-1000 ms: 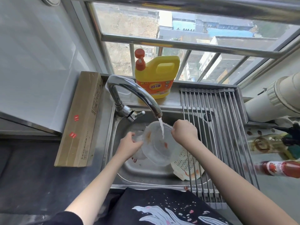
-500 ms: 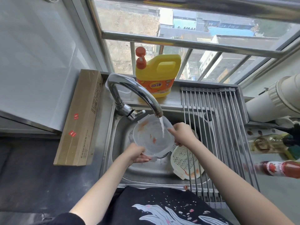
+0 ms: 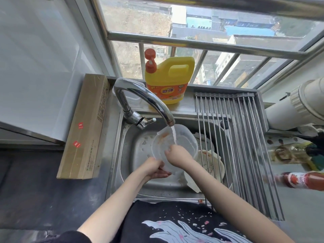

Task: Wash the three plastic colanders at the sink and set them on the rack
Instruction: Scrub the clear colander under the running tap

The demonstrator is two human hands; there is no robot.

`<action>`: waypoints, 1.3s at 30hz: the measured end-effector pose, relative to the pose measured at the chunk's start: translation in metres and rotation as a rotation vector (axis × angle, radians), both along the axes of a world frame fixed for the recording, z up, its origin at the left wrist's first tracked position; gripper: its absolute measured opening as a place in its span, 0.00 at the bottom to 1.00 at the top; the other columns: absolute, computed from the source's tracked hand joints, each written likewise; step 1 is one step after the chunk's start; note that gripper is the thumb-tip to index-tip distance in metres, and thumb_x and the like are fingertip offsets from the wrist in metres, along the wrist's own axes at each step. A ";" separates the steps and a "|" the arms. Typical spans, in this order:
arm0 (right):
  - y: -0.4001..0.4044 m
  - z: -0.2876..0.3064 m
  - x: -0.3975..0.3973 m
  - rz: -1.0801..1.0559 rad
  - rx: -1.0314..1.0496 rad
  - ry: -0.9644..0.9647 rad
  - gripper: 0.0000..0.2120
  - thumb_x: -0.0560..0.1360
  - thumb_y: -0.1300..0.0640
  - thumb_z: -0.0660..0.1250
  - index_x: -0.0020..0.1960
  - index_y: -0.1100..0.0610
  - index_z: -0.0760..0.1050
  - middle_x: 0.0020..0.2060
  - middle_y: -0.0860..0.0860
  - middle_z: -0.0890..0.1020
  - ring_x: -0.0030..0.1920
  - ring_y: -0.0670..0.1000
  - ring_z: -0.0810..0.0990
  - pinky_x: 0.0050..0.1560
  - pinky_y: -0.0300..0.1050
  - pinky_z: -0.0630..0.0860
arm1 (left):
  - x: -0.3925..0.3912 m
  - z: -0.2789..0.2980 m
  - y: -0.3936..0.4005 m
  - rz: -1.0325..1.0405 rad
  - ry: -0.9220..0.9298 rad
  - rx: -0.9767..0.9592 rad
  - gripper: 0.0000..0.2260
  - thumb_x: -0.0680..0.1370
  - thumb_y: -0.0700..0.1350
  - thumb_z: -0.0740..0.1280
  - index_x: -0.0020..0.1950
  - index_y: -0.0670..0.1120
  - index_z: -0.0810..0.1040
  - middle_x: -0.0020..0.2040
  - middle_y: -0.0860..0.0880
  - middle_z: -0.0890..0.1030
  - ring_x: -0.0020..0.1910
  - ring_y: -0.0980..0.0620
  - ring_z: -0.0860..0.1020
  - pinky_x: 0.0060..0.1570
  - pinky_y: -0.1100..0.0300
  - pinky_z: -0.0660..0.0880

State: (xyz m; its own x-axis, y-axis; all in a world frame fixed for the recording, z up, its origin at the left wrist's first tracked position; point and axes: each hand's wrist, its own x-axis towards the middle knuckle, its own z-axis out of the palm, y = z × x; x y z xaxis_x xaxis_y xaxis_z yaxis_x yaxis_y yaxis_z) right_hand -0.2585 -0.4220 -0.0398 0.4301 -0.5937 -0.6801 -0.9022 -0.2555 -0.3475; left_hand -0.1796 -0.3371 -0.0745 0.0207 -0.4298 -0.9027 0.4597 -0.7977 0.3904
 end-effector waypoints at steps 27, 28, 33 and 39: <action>-0.002 0.005 0.001 0.645 -0.524 -0.051 0.18 0.33 0.61 0.78 0.15 0.54 0.70 0.13 0.47 0.68 0.15 0.47 0.69 0.31 0.42 0.76 | -0.030 0.002 -0.004 -0.001 0.184 -0.255 0.13 0.82 0.39 0.53 0.63 0.40 0.72 0.46 0.45 0.80 0.40 0.52 0.82 0.38 0.58 0.79; -0.004 -0.003 -0.005 0.703 -0.528 -0.056 0.18 0.33 0.61 0.77 0.15 0.54 0.69 0.13 0.47 0.68 0.15 0.48 0.69 0.31 0.41 0.76 | -0.020 0.004 -0.003 -0.011 0.192 -0.236 0.12 0.81 0.37 0.54 0.60 0.38 0.72 0.42 0.46 0.80 0.40 0.50 0.83 0.39 0.56 0.80; -0.015 0.007 -0.029 1.039 -0.622 0.131 0.11 0.48 0.59 0.77 0.23 0.54 0.74 0.17 0.48 0.73 0.19 0.49 0.72 0.30 0.37 0.68 | 0.043 0.010 -0.010 0.357 0.225 -0.124 0.10 0.77 0.43 0.58 0.57 0.43 0.68 0.55 0.38 0.75 0.50 0.37 0.79 0.50 0.49 0.79; -0.040 0.004 -0.054 1.409 -0.813 -0.067 0.05 0.65 0.62 0.69 0.32 0.54 0.78 0.24 0.47 0.77 0.28 0.51 0.77 0.39 0.43 0.76 | 0.021 -0.004 -0.040 0.068 -0.045 0.115 0.28 0.71 0.58 0.71 0.64 0.44 0.69 0.59 0.41 0.72 0.40 0.44 0.82 0.25 0.60 0.78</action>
State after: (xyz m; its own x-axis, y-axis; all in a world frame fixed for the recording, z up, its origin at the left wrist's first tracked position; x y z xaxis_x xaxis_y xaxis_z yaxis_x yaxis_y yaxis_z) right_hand -0.3126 -0.4623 -0.0356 0.9276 0.1009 -0.3598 0.2024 -0.9450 0.2568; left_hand -0.1587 -0.3772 -0.0784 0.0885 -0.3195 -0.9434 0.4985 -0.8058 0.3197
